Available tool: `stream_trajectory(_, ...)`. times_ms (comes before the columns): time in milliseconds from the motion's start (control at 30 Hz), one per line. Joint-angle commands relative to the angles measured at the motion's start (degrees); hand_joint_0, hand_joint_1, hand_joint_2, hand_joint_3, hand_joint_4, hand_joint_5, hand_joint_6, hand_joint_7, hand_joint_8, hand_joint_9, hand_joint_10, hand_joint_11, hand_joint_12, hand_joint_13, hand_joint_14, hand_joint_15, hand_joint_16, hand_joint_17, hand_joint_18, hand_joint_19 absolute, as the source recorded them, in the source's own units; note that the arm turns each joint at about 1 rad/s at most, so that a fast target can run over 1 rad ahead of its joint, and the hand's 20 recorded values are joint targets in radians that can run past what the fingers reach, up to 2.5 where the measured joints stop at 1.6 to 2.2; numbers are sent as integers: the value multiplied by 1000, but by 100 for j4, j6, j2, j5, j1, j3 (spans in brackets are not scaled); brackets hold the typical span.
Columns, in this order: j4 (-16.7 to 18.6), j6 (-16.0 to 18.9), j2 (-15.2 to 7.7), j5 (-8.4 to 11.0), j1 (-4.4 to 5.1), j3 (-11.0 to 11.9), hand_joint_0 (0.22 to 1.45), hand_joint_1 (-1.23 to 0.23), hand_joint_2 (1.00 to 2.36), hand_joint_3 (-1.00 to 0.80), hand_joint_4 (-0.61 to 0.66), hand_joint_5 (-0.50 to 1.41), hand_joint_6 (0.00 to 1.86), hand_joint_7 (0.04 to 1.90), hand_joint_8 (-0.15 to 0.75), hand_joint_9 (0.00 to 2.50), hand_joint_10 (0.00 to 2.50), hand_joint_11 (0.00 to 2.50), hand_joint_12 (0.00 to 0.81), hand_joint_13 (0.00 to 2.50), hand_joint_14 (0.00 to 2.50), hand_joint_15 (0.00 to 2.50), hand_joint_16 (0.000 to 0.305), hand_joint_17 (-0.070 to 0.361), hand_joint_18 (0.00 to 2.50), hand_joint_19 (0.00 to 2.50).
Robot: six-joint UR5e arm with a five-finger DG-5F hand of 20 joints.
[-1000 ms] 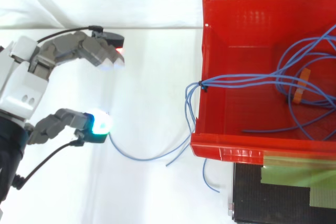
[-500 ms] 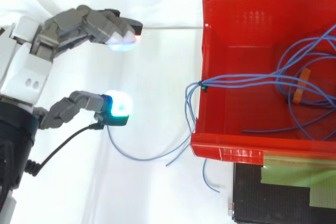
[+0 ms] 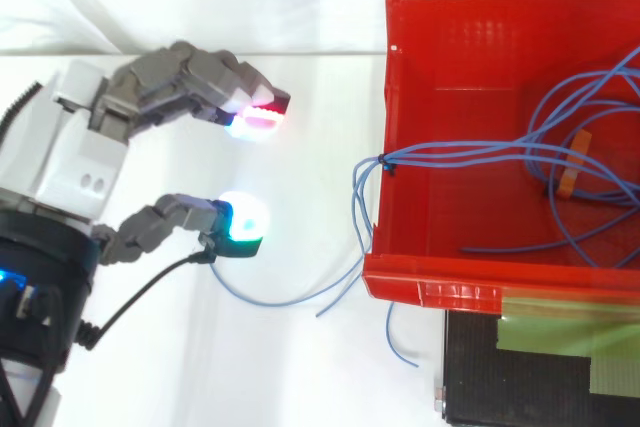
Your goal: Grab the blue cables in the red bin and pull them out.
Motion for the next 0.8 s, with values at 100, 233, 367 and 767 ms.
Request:
stream_trajectory(100, 388, 80, 9, -3, 0, -179, 781, -1159, 1000, -1000, 33, 762, 11, 663, 190, 664, 28, 1033, 315, 701, 28, 903, 43, 97, 630, 1095)
stream_trajectory(233, 388, 53, 1, -3, 0, -179, 786, -1161, 1000, -1000, 26, 761, 10, 671, 188, 662, 29, 1032, 312, 694, 27, 891, 43, 96, 625, 1088)
stream_trajectory(367, 370, 27, 1, -3, -9, -179, 800, -1165, 1000, -1000, 16, 759, 11, 674, 186, 661, 28, 1032, 312, 692, 28, 887, 42, 95, 619, 1091)
stream_trajectory(767, 423, -8, 1, -118, -167, -382, 813, -1167, 1000, -1000, 19, 761, 10, 679, 183, 661, 30, 1021, 309, 695, 27, 884, 42, 93, 618, 1094)
